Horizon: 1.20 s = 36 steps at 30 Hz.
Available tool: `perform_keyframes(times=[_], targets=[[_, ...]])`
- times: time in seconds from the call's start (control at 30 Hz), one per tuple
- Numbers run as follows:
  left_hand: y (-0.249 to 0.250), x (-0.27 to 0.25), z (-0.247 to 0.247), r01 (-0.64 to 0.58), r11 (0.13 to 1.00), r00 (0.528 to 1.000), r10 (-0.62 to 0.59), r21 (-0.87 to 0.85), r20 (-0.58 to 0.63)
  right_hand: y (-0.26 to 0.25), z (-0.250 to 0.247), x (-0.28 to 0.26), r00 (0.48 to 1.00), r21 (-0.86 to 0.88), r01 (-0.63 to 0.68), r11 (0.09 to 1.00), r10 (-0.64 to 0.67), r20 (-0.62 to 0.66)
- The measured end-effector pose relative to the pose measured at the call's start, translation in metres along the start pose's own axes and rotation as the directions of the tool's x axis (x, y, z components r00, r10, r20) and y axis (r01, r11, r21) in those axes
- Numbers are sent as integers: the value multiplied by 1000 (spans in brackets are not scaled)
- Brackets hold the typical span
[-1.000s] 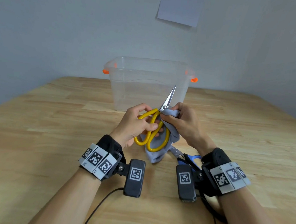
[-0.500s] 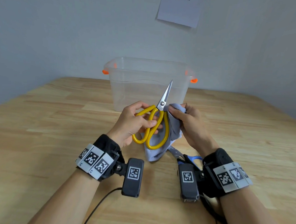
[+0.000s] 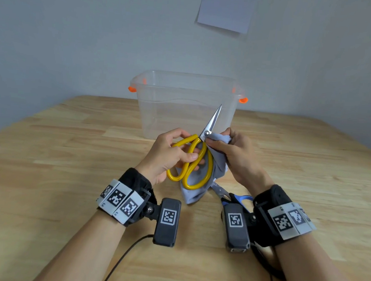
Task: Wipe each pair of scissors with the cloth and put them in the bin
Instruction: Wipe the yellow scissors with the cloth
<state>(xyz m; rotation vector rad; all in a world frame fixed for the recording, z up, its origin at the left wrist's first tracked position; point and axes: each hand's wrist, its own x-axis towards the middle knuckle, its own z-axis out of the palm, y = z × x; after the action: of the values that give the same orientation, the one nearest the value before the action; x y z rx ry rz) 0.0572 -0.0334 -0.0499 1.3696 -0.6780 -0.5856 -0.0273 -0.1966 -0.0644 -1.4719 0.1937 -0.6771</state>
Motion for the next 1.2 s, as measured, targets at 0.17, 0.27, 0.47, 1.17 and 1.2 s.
perform_keyframes(times=[0.17,0.27,0.47,1.17,1.2], targets=[[2,0,0,2,1000,1000,-2,-23,12,1,-4,2,1000,65,-30,997,29,12],[2,0,0,7,999,1000,-7,-33,16,1,-5,3,999,40,-33,999,32,5],[3,1,-2,7,998,1000,-6,-67,11,1,-6,4,999,82,-35,996,35,5],[0,0,1,5,1000,1000,-4,-8,16,-7,7,-5,998,-62,-56,997,56,6],[-1,0,1,3,1000,1000,-3,-8,14,-6,8,-5,998,-53,-57,997,57,-1]])
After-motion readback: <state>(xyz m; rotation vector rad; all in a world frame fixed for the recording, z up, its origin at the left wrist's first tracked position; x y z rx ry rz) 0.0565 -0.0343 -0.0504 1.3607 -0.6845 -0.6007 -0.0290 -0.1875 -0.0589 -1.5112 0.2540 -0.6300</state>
